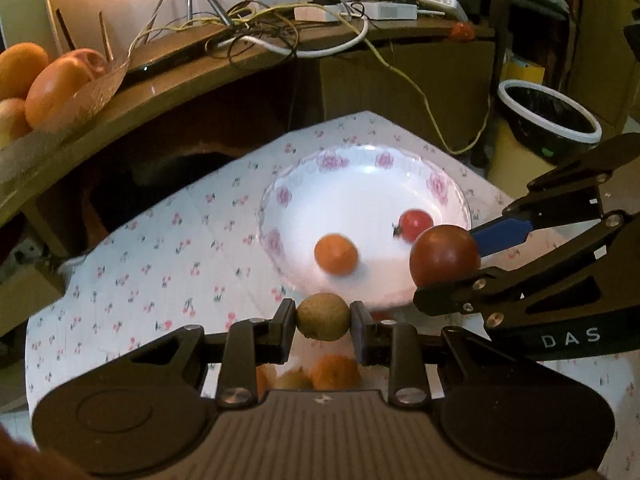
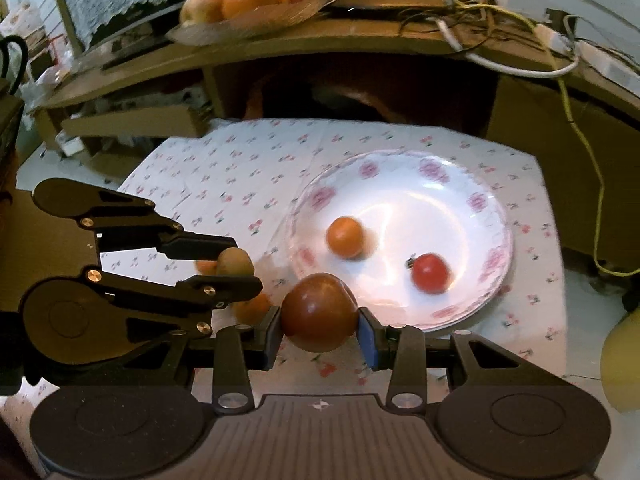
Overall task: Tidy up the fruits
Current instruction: 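Close the left tool on the kiwi while the right tool grasps the dark tomato, then carry the kiwi and dark tomato over the plate and release both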
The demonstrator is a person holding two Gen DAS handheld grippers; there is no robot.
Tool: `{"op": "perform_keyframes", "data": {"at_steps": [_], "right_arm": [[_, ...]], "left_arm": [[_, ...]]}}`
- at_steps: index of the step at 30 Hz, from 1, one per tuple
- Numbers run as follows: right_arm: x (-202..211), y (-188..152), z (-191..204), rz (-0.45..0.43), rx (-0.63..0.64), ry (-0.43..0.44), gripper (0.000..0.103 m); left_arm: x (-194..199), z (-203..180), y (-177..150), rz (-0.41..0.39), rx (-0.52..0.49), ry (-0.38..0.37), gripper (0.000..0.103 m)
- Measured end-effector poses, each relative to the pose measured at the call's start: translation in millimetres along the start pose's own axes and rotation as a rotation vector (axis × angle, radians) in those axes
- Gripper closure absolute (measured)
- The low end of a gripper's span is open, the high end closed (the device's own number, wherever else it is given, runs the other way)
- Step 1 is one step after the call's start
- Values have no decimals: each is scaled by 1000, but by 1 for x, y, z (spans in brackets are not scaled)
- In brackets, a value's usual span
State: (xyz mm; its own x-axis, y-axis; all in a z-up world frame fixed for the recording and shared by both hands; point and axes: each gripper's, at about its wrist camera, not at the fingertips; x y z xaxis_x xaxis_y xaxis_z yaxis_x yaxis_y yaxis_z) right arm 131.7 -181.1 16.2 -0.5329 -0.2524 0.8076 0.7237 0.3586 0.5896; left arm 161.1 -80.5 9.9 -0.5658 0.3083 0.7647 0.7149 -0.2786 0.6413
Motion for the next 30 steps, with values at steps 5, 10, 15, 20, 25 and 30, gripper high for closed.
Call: {"op": "perform_keyframes", "data": {"at_steps": [5, 10, 15, 20, 25, 30], "right_arm": [[1, 3, -13, -14, -23, -35, 63], [-3, 9, -26, -27, -49, -68, 63], [-7, 18, -41, -43, -76, -90, 63], [-16, 23, -53, -42, -90, -104, 62], [-28, 24, -63, -27, -98, -110, 62], [-39, 25, -69, -14, -93, -122, 62]], "left_arm": [[-11, -3, 12, -11, 1, 13, 69], [-21, -2, 28, -30, 11, 17, 69], [-34, -1, 42, -43, 25, 18, 69], [-52, -1, 47, -31, 16, 25, 69], [-64, 0, 51, -25, 21, 23, 69], [-74, 2, 49, -13, 23, 23, 69]]}}
Point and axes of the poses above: each gripper's, at about its wrist camera, not at the fingertips, and x roughly against the way its jaws point, z to its left, y to its top, and after that the axes turned 11 degrees about x, right-handed
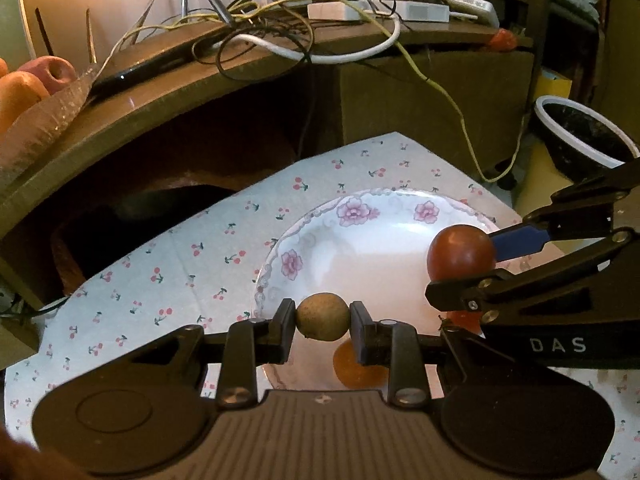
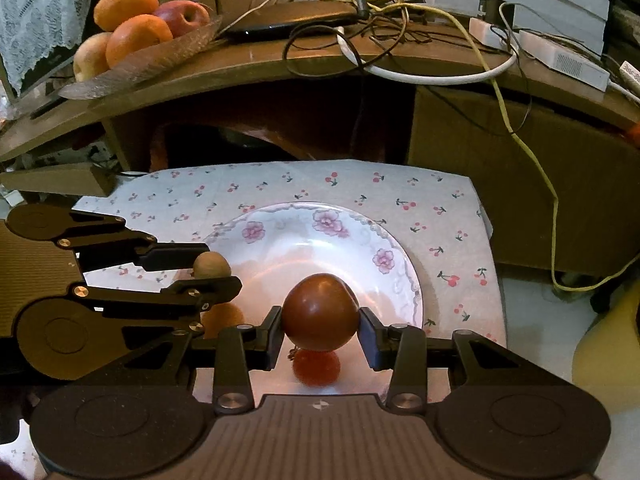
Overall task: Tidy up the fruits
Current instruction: 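Carry the kiwi and dark tomato over the plate and release both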
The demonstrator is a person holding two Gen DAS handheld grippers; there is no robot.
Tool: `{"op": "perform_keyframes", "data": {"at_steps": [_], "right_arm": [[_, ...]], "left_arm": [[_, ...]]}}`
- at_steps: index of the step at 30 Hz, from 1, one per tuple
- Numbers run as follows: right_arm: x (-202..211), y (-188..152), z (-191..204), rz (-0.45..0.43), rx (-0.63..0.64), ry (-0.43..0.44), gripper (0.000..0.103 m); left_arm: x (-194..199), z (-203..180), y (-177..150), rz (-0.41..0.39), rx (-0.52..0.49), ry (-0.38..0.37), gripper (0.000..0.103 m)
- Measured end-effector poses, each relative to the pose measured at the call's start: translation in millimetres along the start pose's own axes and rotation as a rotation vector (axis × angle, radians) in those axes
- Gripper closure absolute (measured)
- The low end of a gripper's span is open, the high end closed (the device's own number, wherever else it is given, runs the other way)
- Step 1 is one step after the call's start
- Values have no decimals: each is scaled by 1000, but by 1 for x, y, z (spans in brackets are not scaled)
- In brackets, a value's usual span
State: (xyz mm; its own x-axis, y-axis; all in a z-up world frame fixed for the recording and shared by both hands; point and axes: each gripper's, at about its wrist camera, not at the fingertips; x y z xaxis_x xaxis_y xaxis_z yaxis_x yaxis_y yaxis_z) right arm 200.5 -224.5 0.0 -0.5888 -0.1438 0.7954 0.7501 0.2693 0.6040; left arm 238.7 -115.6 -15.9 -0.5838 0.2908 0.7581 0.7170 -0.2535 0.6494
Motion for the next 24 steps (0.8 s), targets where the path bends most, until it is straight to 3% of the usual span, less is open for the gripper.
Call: {"op": "perform_keyframes", "data": {"at_steps": [24], "right_arm": [[-9, 2, -3, -10, -12, -16, 57]], "left_arm": [[2, 4, 5, -7, 29, 6, 67]]}}
Point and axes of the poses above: each gripper's, at about its wrist camera, not at the fingertips, and x roughly against the way its jaws point, z to its left, y to its top, and after that the axes turned 11 degrees about x, right-handed
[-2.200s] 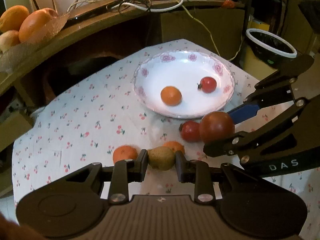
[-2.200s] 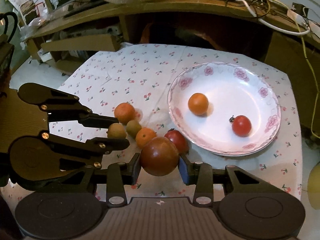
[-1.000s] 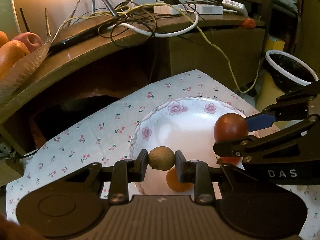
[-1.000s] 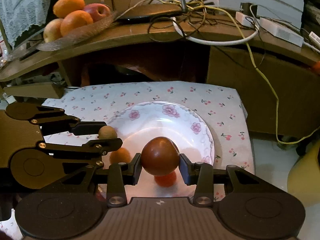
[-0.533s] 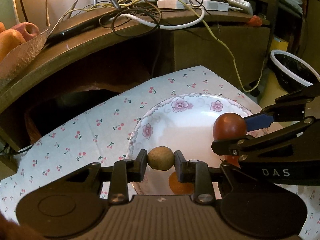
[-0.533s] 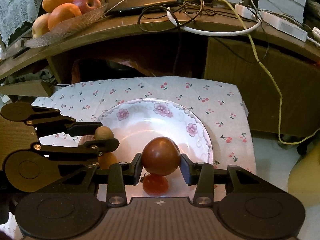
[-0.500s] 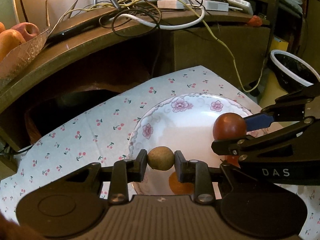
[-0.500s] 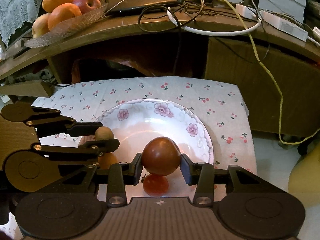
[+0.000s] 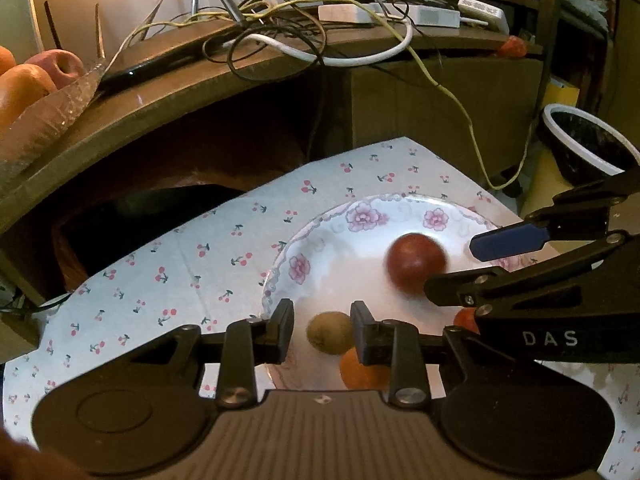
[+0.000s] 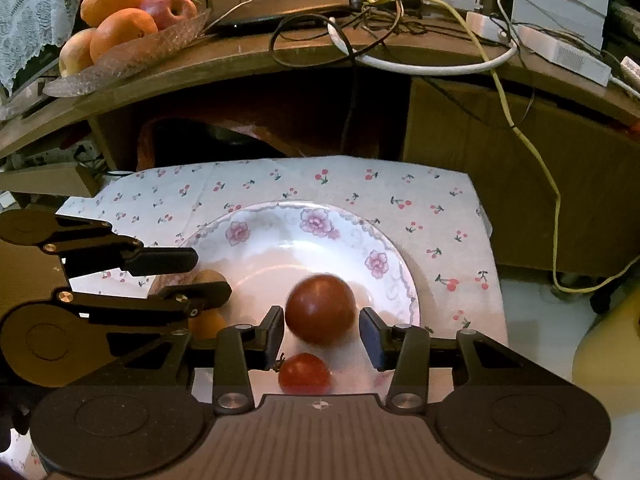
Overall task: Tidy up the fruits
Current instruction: 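Carry the kiwi and dark tomato over the plate and release both, then move the left tool to an orange while the right tool approaches a red tomato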
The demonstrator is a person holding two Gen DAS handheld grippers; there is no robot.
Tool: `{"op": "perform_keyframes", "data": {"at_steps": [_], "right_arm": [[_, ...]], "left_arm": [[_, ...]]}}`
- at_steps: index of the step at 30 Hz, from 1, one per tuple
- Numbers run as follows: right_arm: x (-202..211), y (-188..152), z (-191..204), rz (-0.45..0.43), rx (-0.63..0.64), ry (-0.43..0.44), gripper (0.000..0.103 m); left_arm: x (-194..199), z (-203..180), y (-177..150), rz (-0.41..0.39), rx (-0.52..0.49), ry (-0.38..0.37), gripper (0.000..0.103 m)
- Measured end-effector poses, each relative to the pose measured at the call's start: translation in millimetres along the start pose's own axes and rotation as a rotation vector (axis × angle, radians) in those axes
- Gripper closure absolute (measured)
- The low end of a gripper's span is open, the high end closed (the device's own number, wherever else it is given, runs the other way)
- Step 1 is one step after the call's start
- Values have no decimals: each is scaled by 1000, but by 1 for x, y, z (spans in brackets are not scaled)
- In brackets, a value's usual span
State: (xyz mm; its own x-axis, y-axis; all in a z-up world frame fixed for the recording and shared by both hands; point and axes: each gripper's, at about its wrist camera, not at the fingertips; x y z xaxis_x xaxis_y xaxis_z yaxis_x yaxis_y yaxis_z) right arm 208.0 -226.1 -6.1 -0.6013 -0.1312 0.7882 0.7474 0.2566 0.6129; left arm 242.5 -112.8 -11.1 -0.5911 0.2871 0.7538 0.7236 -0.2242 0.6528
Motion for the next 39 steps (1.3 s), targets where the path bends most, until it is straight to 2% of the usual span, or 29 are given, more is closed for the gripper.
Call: {"op": "perform_keyframes", "data": {"at_steps": [9, 19, 30, 35, 39], "right_arm": [[7, 3, 0, -25, -10, 1, 55], [33, 0, 14, -51, -8, 28, 54], [68, -19, 46, -66, 1, 74, 50], [77, -38, 61, -38, 21, 92, 50], [73, -47, 75, -3, 53, 110, 50]], "left_arm": [[17, 6, 4, -29, 14, 12, 64], [55, 10, -7, -53, 41, 14, 63], [103, 25, -42, -43, 88, 23, 62], [113, 30, -64, -12, 79, 22, 62], [115, 29, -78, 19, 28, 18, 61]]}}
Point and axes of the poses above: each gripper's, at about its wrist camera, not at the fingertips, and x roughly against the way its jaws point, z to its left, y to its top, and after that the axes turned 11 degrees about x, right-handed
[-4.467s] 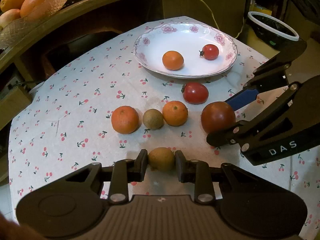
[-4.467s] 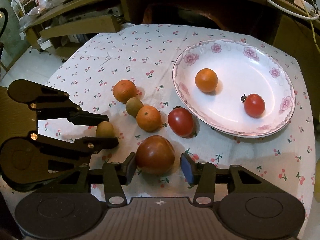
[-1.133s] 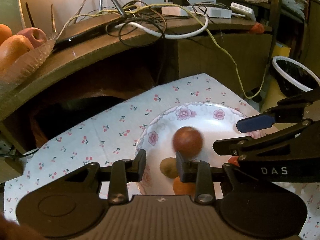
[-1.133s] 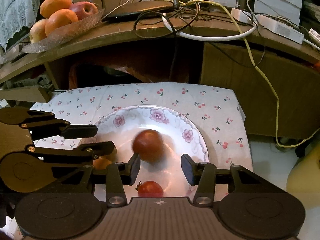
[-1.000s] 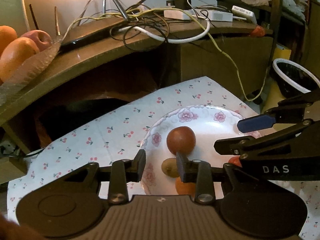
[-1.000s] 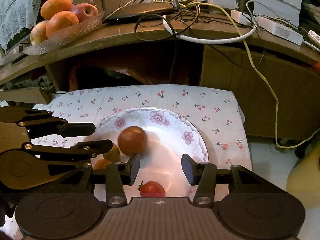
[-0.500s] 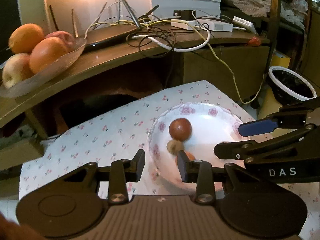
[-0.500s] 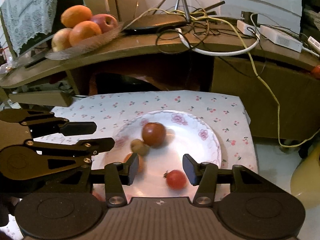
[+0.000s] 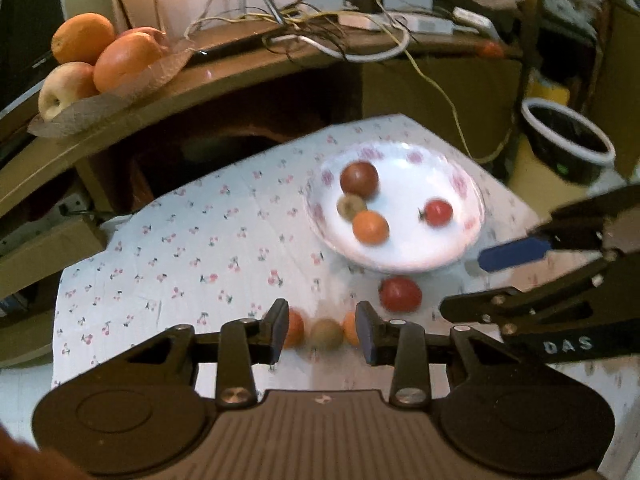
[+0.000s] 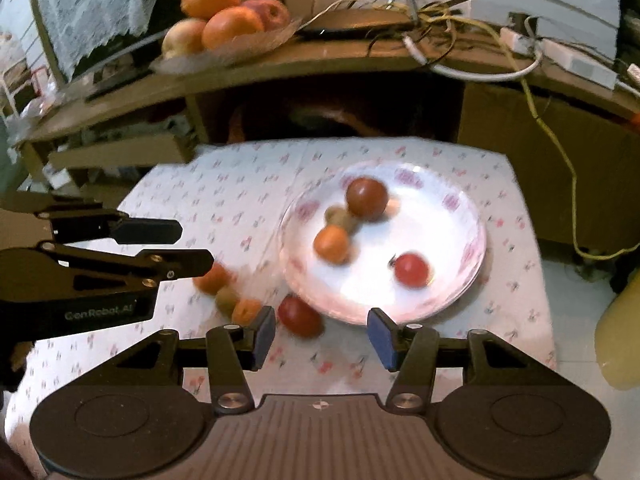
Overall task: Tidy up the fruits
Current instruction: 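Move the left tool to an orange while the right tool approaches a red tomato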
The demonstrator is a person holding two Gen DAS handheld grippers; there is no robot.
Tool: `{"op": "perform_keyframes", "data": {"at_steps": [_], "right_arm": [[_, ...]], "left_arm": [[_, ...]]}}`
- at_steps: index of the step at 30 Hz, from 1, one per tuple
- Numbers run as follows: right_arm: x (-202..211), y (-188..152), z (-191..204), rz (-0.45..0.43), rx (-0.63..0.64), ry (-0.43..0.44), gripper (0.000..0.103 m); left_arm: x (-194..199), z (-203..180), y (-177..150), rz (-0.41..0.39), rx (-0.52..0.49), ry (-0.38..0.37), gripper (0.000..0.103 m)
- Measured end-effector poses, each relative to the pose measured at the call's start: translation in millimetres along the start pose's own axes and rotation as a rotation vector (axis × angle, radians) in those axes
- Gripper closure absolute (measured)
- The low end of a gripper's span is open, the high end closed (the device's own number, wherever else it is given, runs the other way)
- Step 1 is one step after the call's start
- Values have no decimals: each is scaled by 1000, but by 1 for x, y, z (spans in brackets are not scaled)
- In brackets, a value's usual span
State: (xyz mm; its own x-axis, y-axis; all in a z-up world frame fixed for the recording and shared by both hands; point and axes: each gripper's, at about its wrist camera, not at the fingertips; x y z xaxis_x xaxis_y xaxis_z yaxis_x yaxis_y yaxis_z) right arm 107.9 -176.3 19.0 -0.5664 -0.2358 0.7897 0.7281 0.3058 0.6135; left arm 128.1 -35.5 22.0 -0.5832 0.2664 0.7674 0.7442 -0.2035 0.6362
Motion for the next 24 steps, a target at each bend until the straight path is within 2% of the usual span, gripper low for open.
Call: {"op": "perform_keyframes", "data": {"at_steps": [4, 10, 14, 18, 24], "right_arm": [[-12, -5, 10, 28, 55, -1, 50], [-32, -7, 8, 51, 60, 5, 51], [-43, -6, 5, 57, 56, 5, 51], [-52, -2, 5, 56, 54, 18, 51], [-63, -2, 9, 69, 71, 14, 55]], "left_arm": [[-5, 6, -12, 40, -34, -8, 61], [-17, 13, -21, 72, -53, -15, 61], [-23, 16, -20, 71, -61, -26, 61], [-33, 22, -19, 65, -85, -4, 61], [-47, 40, -12, 59, -39, 5, 60]]}}
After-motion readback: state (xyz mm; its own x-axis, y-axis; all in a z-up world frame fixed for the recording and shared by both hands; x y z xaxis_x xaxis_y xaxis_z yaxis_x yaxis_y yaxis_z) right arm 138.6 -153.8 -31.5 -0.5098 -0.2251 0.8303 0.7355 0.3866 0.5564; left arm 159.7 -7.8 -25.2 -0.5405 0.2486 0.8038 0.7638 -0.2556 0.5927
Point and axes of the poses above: each gripper's, at about its wrist camera, not at the fingertips, and x roughly against the way its jaws point, z to its left, y to its top, and after that the axes turned 11 degrees about x, right-handed
